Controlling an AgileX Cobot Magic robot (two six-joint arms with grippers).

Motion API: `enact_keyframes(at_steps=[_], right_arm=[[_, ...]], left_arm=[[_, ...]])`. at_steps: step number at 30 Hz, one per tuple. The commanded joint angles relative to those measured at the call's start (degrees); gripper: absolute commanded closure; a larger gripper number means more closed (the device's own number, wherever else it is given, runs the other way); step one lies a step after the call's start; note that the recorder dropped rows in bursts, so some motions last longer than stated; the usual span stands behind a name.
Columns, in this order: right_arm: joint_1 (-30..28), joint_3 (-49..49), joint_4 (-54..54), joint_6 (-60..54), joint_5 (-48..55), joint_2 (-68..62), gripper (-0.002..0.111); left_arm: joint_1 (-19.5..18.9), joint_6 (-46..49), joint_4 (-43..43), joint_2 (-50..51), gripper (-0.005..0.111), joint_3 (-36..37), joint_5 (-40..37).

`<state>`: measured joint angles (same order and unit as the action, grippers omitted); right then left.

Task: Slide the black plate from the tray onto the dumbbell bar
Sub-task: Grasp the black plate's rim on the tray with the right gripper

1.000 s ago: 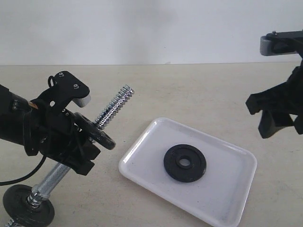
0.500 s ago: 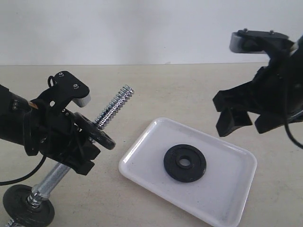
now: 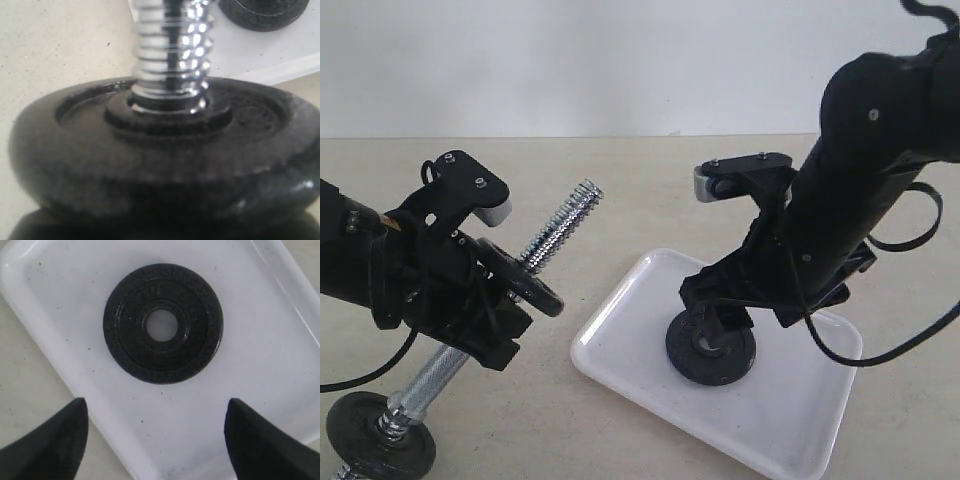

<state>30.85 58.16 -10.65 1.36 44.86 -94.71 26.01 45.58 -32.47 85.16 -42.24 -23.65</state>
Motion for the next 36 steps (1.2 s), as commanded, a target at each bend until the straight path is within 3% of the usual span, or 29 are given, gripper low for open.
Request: enact_keyframes(at_steps=[1, 6, 27, 33, 36], right_arm=[[0.18, 0.49, 1.36, -0.49, -3.83, -2.65, 0.041], [0.18, 0.49, 0.38, -0.49, -8.62, -3.12, 0.041], [0.18, 0.49, -1.75, -0.95, -7.97, -3.12, 0.04], [0.18, 0.49, -2.68, 2.17, -7.65, -3.12, 0.013], [0.18, 0.49, -2.68, 2.74, -7.44, -3.12, 0.011]], left_arm=[[0.05, -0.94, -4.17, -2.54, 0.102, -1.3, 3.14], [0.05, -0.94, -4.17, -2.54, 0.102, -1.3, 3.03], [0.05, -0.94, -4.6, -2.54, 0.102, -1.3, 2.67], [0.05, -0.94, -4.6, -2.54, 0.102, -1.3, 2.78], [0.05, -0.94, -4.6, -2.54, 0.102, -1.3, 2.78]])
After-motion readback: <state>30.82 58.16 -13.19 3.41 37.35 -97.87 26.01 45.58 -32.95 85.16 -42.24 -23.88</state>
